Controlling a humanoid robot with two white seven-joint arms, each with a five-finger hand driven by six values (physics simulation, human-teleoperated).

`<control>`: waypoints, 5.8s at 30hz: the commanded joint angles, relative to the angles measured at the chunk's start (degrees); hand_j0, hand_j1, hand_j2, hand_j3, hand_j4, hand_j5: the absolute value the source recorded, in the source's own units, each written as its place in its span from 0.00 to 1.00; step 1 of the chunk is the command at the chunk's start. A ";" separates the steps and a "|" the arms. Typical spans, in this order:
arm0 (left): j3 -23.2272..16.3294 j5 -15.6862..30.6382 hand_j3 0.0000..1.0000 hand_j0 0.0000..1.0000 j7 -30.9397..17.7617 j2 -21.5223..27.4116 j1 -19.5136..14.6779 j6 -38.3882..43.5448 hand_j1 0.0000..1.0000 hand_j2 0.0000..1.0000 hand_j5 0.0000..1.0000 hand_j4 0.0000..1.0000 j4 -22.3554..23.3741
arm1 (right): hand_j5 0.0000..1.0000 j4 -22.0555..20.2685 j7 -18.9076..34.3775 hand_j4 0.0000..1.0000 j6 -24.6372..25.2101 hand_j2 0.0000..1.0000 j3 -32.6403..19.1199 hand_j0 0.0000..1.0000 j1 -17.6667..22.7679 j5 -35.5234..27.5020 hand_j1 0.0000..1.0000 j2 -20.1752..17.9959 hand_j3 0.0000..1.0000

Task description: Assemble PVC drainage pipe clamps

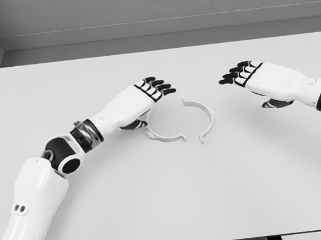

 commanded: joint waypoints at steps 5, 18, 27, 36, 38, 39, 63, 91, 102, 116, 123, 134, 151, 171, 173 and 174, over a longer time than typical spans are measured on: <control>0.66 0.95 1.00 1.00 0.08 1.14 -0.26 0.05 1.00 1.00 1.00 1.00 -0.22 | 1.00 -0.04 -0.03 1.00 0.03 1.00 -0.03 1.00 0.00 -0.15 1.00 0.01 1.00; -0.31 0.16 1.00 1.00 0.08 -0.53 -0.09 0.05 1.00 1.00 1.00 1.00 2.77 | 1.00 -0.04 -0.03 1.00 0.03 1.00 -0.03 1.00 0.00 -0.23 1.00 -0.07 1.00; -0.40 -1.95 1.00 1.00 0.08 -3.78 -0.18 0.05 1.00 1.00 1.00 1.00 2.77 | 1.00 -0.30 -0.03 1.00 0.03 1.00 0.06 1.00 0.00 -0.23 1.00 0.10 1.00; -0.40 -1.78 1.00 1.00 0.08 -4.66 -0.53 0.05 1.00 1.00 1.00 1.00 2.77 | 1.00 -0.39 -0.03 1.00 0.03 1.00 0.06 1.00 0.00 -0.23 1.00 0.10 1.00; 0.13 -1.16 1.00 1.00 0.08 -3.70 -0.70 0.05 1.00 1.00 1.00 1.00 2.07 | 1.00 -0.30 -0.03 1.00 0.03 1.00 0.06 1.00 0.09 -0.23 1.00 0.10 1.00; 0.57 -0.90 1.00 1.00 0.08 -1.94 -0.53 0.05 1.00 1.00 1.00 1.00 0.40 | 1.00 -0.30 -0.03 1.00 0.03 1.00 0.06 1.00 0.00 -0.23 1.00 0.10 1.00; -4.18 -0.81 1.00 1.00 0.08 0.52 4.66 0.05 1.00 1.00 1.00 1.00 -5.75 | 1.00 -0.30 -0.03 1.00 0.03 1.00 -0.12 1.00 0.00 -0.23 1.00 0.01 1.00; -4.53 -1.87 1.00 1.00 0.00 -4.66 0.88 0.05 1.00 1.00 1.00 1.00 0.14 | 1.00 -0.30 -0.12 1.00 0.03 1.00 -0.12 1.00 0.09 -0.23 1.00 -0.25 1.00; -4.53 -1.87 1.00 1.00 0.00 -5.02 -0.09 0.05 1.00 1.00 1.00 1.00 1.28 | 1.00 -0.39 -0.03 1.00 -0.06 1.00 -0.12 1.00 0.26 -0.23 1.00 -0.34 1.00; -4.26 -0.90 1.00 1.00 0.08 -3.00 -0.44 0.05 1.00 1.00 1.00 1.00 -1.26 | 1.00 -1.27 0.23 1.00 -0.58 1.00 -0.29 1.00 0.44 -0.23 1.00 -0.34 1.00; 11.03 16.94 1.00 1.00 0.08 14.06 0.79 0.05 1.00 1.00 1.00 1.00 -6.54 | 1.00 -1.97 0.23 1.00 -0.50 1.00 -0.38 1.00 0.53 -0.15 1.00 -0.60 1.00; -5.14 0.16 1.00 1.00 0.08 -4.14 2.20 0.05 1.00 1.00 1.00 1.00 -6.28 | 1.00 -2.76 0.32 1.00 -0.58 1.00 -1.44 1.00 1.41 -0.23 1.00 -1.13 1.00; -5.32 -0.11 1.00 1.00 0.08 -1.41 1.49 0.05 1.00 1.00 1.00 1.00 -3.91 | 1.00 0.40 0.41 1.00 -0.50 1.00 -6.89 1.00 2.55 -6.30 1.00 -1.66 1.00; -10.42 -0.55 1.00 1.00 0.08 -3.96 0.26 0.05 1.00 1.00 1.00 1.00 -1.89 | 1.00 0.31 0.41 1.00 -0.58 1.00 -6.89 1.00 2.64 -6.38 1.00 -1.66 1.00; -10.42 -0.55 1.00 1.00 0.08 -4.49 -0.44 0.05 1.00 1.00 1.00 1.00 -0.74 | 1.00 0.22 0.41 1.00 -0.58 1.00 -6.89 1.00 2.64 -6.38 1.00 -1.66 1.00; -10.42 -0.55 1.00 1.00 0.08 -4.49 -0.53 0.05 1.00 1.00 1.00 1.00 -0.57 | 1.00 0.31 0.41 1.00 -0.58 1.00 -6.89 1.00 2.64 -6.38 1.00 -1.66 1.00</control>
